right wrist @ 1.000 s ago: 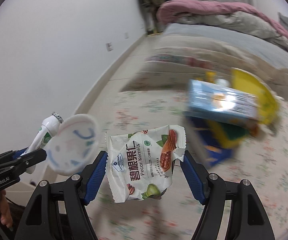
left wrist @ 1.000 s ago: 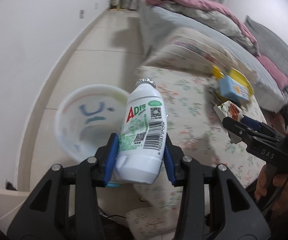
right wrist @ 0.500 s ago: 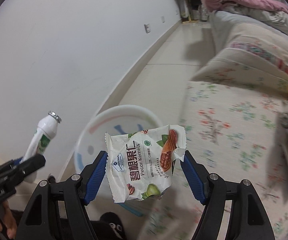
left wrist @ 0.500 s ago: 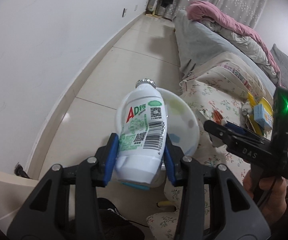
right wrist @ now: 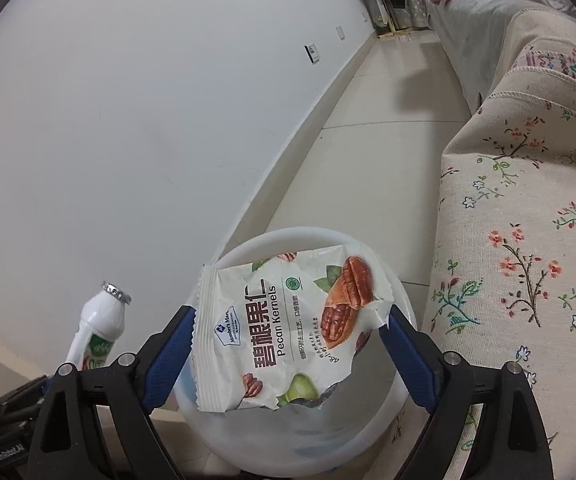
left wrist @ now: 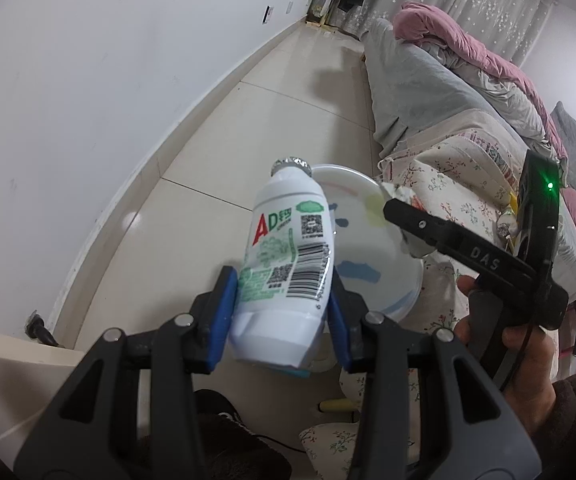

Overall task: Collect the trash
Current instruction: 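Carry the snack bag and bottle over the white bin with both tools, then open the right tool over the bin while the left tool releases the bottle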

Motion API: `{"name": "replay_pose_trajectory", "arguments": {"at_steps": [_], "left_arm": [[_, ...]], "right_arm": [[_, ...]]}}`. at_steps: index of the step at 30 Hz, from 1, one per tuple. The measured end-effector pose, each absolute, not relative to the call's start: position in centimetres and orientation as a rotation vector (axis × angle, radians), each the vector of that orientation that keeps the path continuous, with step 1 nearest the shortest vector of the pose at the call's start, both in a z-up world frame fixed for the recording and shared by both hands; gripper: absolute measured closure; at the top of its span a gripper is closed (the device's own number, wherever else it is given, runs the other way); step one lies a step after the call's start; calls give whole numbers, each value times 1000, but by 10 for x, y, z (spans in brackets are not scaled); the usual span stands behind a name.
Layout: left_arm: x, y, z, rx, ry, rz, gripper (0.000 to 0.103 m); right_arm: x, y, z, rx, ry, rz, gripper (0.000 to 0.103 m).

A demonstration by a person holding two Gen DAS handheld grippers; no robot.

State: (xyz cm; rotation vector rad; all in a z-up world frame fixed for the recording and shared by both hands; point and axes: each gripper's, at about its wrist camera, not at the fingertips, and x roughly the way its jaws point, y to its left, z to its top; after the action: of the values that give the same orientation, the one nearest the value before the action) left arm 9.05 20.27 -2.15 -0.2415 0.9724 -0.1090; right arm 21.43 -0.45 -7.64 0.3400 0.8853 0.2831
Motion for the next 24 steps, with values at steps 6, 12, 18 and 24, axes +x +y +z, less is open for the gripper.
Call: {"name": "replay_pose_trajectory", "arguments": {"at_steps": [6,12,18,24], "left_arm": [[93,204,-24,-237,980,-104,58],[95,204,-27,-229,997,-112,58],[107,191,-34,-215,1061,-185,58],[134,166,-47,-179,1162,-241,58]], "right_arm": [[208,-21,-75,371,877,317,0],[202,-25,-69,352,888,284,0],[196,-35,-55,304,902,212,0],[168,-65,-38,323,877,169,0]]}}
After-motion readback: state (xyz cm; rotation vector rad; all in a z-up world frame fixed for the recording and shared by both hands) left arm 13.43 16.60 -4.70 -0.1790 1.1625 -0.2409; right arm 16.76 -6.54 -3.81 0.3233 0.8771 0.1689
